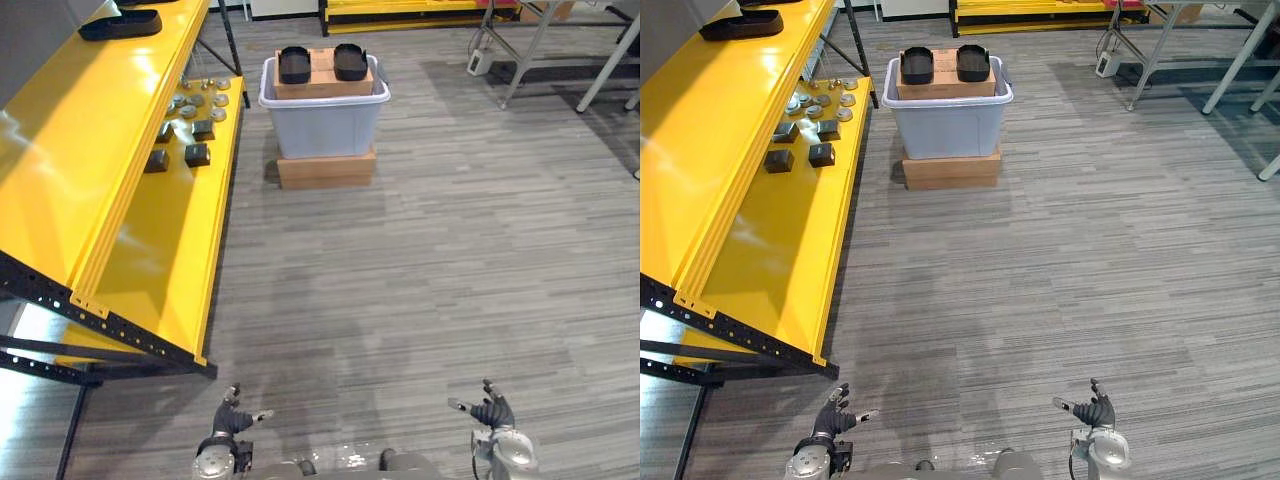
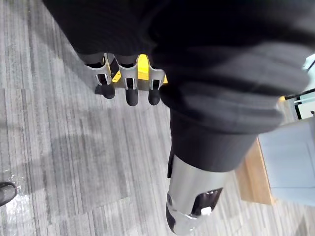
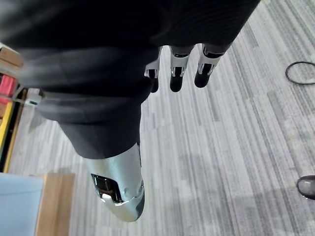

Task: Walk over and take plastic housings, then place them on the shelf

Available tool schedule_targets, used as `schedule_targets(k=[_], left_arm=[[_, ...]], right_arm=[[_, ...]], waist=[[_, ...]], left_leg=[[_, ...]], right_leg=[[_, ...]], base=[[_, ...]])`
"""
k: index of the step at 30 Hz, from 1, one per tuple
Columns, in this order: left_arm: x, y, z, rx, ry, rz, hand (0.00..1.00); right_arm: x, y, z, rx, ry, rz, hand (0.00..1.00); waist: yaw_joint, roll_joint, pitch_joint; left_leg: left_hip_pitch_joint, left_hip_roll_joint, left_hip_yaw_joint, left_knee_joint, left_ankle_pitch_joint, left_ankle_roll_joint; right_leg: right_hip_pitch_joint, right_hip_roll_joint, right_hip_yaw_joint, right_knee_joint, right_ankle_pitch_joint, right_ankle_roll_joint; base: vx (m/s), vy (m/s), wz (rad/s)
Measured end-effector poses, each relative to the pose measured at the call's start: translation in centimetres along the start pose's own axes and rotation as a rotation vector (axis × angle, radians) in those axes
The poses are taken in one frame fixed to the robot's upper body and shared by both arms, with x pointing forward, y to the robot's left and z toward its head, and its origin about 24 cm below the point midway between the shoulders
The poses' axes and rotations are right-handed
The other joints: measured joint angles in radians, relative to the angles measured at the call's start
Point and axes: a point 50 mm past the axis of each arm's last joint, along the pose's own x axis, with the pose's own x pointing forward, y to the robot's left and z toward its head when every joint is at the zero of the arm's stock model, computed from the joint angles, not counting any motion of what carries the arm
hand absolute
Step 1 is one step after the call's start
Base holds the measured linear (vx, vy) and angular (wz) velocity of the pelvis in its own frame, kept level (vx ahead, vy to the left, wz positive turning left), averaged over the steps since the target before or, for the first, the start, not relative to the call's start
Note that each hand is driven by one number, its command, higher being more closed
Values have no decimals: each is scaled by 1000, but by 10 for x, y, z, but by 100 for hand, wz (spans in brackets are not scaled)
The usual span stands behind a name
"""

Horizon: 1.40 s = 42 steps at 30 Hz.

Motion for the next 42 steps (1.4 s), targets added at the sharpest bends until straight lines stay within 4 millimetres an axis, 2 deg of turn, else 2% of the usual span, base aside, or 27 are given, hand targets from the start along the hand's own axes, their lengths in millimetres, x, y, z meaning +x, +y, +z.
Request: schedule_targets(k=[2,4,5,6,7,8,10,12,14,15,17,20,22,23,24,25,26,28,30,31,32,34,36,38,39,41,42], left_arm=[[3,3,6,2,-19,18,0],[9,2,19,-10,-54,19,0],[13,1,27,-12,-76,17,0],[14,0,31,-13,-87,16,0],[14,1,31,-10,-87,15,0],[15,-7,31,-25,-82,0,0],[16,-14,36,-24,-99,-22,0],[15,-18,36,-40,-94,-27,0],[15,-21,37,-48,-97,-33,0],[15,-23,37,-54,-96,-36,0],[14,-25,35,-59,-91,-38,0],[13,-26,33,-61,-88,-40,0],[9,-29,25,-72,-60,-41,0],[7,-30,23,-75,-52,-43,0],[6,-34,19,-79,-37,-49,0],[5,-34,15,-73,-20,-53,0],[5,-33,13,-71,-14,-52,0],[6,-36,14,-69,-13,-62,0],[5,-40,15,-58,-13,-81,0],[5,-39,14,-52,-6,-80,0],[6,-37,12,-47,6,-76,0],[5,-37,9,-47,21,-79,0],[6,-38,9,-52,21,-76,0],[8,-38,12,-55,14,-69,0],[9,-38,14,-53,13,-62,0],[11,-35,15,-50,6,-56,0],[10,-35,11,-48,28,-54,0]], right_arm=[[3,-2,6,-5,-18,-4,0],[7,-8,17,-19,-48,-15,0],[9,-12,20,-27,-59,-24,0],[9,-13,20,-33,-59,-26,0],[8,-12,18,-44,-56,-21,0],[9,-16,21,-62,-63,-25,0],[11,-12,31,-59,-94,-13,0],[11,-12,35,-58,-109,-10,0],[11,-11,38,-52,-122,-7,0],[11,-11,38,-40,-125,-10,0],[11,-12,37,-31,-124,-17,0],[9,-16,31,-15,-105,-30,0],[9,-17,26,13,-83,-46,0],[8,-17,23,14,-74,-52,0],[8,-18,20,14,-60,-62,0],[7,-15,14,25,-40,-56,0],[5,-12,9,30,-26,-51,0],[-1,-9,-7,33,24,-44,0],[-1,-8,-13,32,56,-41,0],[-2,-5,-15,35,63,-35,0],[-3,-1,-17,40,71,-25,0],[-3,1,-19,28,82,-15,0],[1,0,-12,5,57,-5,0],[4,2,-2,4,28,0,0],[5,2,-2,4,27,1,0],[4,1,-4,2,35,-2,0],[2,-3,-11,-9,56,-11,0]], waist=[[-22,14,10],[-44,46,52],[-46,51,61],[-45,31,56],[-49,14,55],[-62,44,64],[-89,61,66],[-89,60,71],[-79,48,81],[-65,40,86],[-61,26,90],[-43,23,90],[-38,23,91],[-39,27,89],[-37,39,85],[-31,34,71],[-24,14,57],[-15,-49,22],[-16,-60,18],[-21,-65,18],[-23,-62,20],[-28,-39,23],[-33,12,27],[-44,47,35],[-45,48,41],[-47,26,46],[-55,19,43]], left_leg=[[40,14,-23,-36,-1,-1],[87,57,-43,-68,1,-23],[104,65,-47,-75,7,-62],[124,60,-46,-75,6,-87],[158,50,-51,-59,-10,-117],[174,67,-61,-27,-20,-135],[113,86,-64,152,89,-212],[19,114,-62,421,301,-248],[-100,206,-7,754,294,-220],[-162,261,42,883,250,-150],[-242,274,91,868,213,-119],[-356,201,89,515,178,-120],[-346,95,-12,27,230,-168],[-344,83,-42,-59,260,-177],[-349,86,-80,-114,290,-169],[-349,74,-111,-56,374,-108],[-358,54,-119,-23,383,-90],[-378,3,-96,70,297,-42],[-339,-30,-70,71,251,-23],[-295,-54,-67,63,221,-2],[-242,-67,-66,58,194,10],[-129,-61,-76,17,166,15],[-40,-16,-79,-54,166,13],[4,30,-76,-75,166,13],[33,47,-74,-84,164,9],[74,54,-72,-84,131,-59],[101,64,-80,-82,105,-101]], right_leg=[[-69,18,-52,-61,-8,-28],[-129,88,-75,-186,29,-54],[-169,123,-74,-307,107,-59],[-176,138,-68,-413,192,-72],[-175,148,-41,-471,336,-138],[-184,151,-44,-394,353,-170],[-172,121,-54,-286,229,-178],[-76,114,-55,-299,161,-189],[57,132,-59,-358,119,-194],[152,146,-57,-416,109,-198],[268,148,-52,-504,102,-194],[385,149,-44,-608,94,-176],[460,156,-23,-671,88,-155],[473,163,-16,-687,81,-142],[508,184,-3,-699,52,-119],[535,180,25,-679,9,-102],[534,160,36,-658,-20,-91],[485,89,78,-505,-85,-61],[376,40,119,-241,-59,-18],[297,6,144,-37,9,41],[238,-18,136,119,35,48],[188,-18,71,180,-24,-31],[118,16,-25,79,-73,-88],[29,53,-52,-95,-68,-86],[-13,65,-20,-249,-13,-56],[-28,69,52,-502,190,-30],[-18,77,73,-501,359,-57]], base=[[381,44,30],[393,-37,41],[513,-69,28],[678,-119,32],[639,-128,27],[616,-138,33],[653,-188,35],[590,-204,21],[567,-209,-3],[483,-162,-16],[401,-79,-10],[471,-9,-13],[447,53,-35],[425,115,-48],[447,181,-56],[456,202,-57],[510,205,-43],[601,152,-28],[548,166,-18],[531,151,1],[536,129,6],[531,58,0],[490,-12,0],[438,-68,6],[533,-153,25],[521,-193,37],[510,-234,13]])
